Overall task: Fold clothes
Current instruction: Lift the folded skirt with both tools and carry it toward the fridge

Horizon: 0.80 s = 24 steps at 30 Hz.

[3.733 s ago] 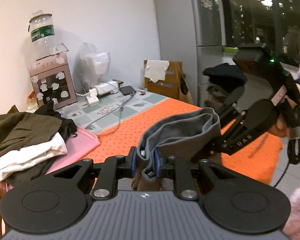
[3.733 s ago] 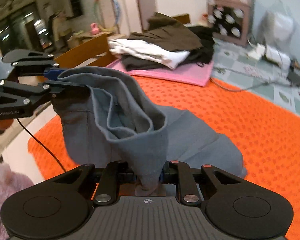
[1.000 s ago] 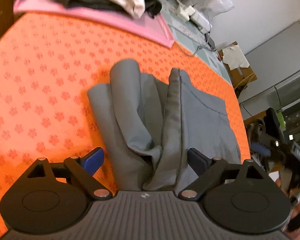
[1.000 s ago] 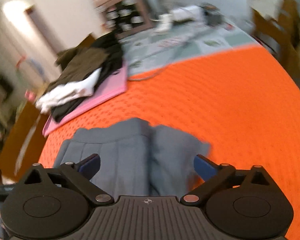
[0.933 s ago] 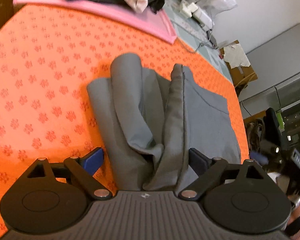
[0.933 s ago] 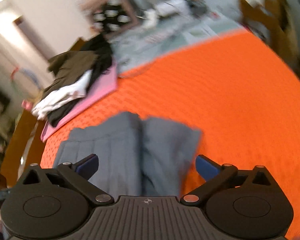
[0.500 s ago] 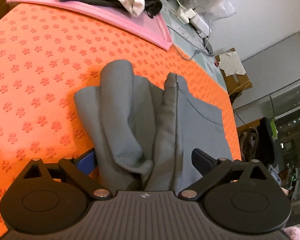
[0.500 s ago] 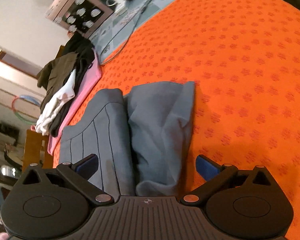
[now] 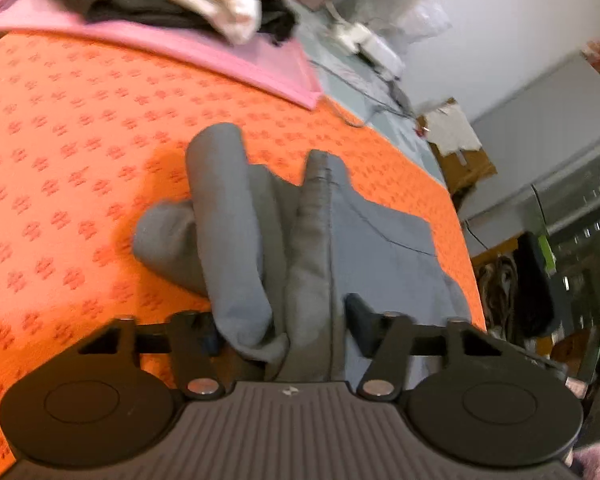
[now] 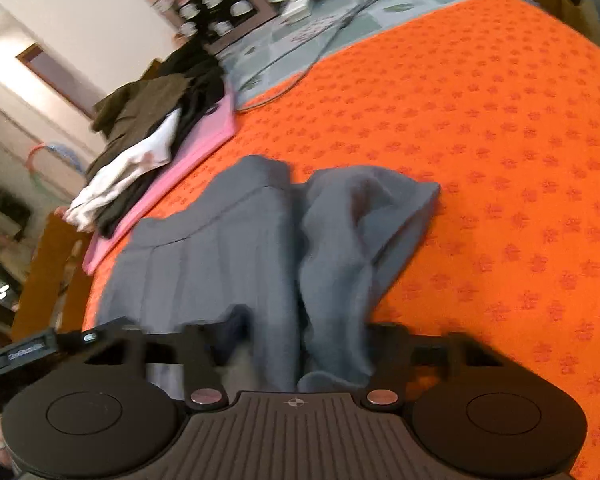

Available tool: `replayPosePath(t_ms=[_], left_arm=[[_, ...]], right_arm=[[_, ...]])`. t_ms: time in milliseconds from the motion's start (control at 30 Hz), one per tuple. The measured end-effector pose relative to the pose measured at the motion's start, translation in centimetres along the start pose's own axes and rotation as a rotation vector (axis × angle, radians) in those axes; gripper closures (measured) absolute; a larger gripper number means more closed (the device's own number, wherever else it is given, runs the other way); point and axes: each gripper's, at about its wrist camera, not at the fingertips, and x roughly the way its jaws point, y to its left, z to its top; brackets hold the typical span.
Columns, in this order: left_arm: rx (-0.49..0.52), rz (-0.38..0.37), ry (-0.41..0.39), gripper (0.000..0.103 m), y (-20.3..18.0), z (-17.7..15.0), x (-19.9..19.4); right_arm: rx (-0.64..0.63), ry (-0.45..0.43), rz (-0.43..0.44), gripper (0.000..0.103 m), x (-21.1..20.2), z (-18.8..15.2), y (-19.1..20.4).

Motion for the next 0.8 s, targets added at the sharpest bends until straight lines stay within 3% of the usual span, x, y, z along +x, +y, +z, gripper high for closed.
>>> replayPosePath(t_ms=[33,133,300,567,800], left_arm=[[0.041,0.006,-0.001,0.075,-0.8,0.1,-0.1],[0.124,-0.004,-0.016,0.081,-3.2,0.5,-0.9],[0.249,-0.038,-0.061,0.082,-7.8,1.2,-2.8],[0.368,-0.146,0.009,0.082,-16.4,1.0,-2.4],[0.382,-0.229,0.062,0.082,-24.0,0.6,0.9]], right_arm=[[0.008,-0.007,0.011,0.069,-0.3,0.1,0.2],[0.026,-0.035,0.03,0.079,-1.5,0.6,0.8],[0.029,-0.111,0.025,0.081,-5.3,1.3,1.8],[0.077,-0.204,-0.034,0.082,-13.8,2.5,0.8],[0.161,-0.247,-0.087,0.082,-20.3,3.8,-3.8]])
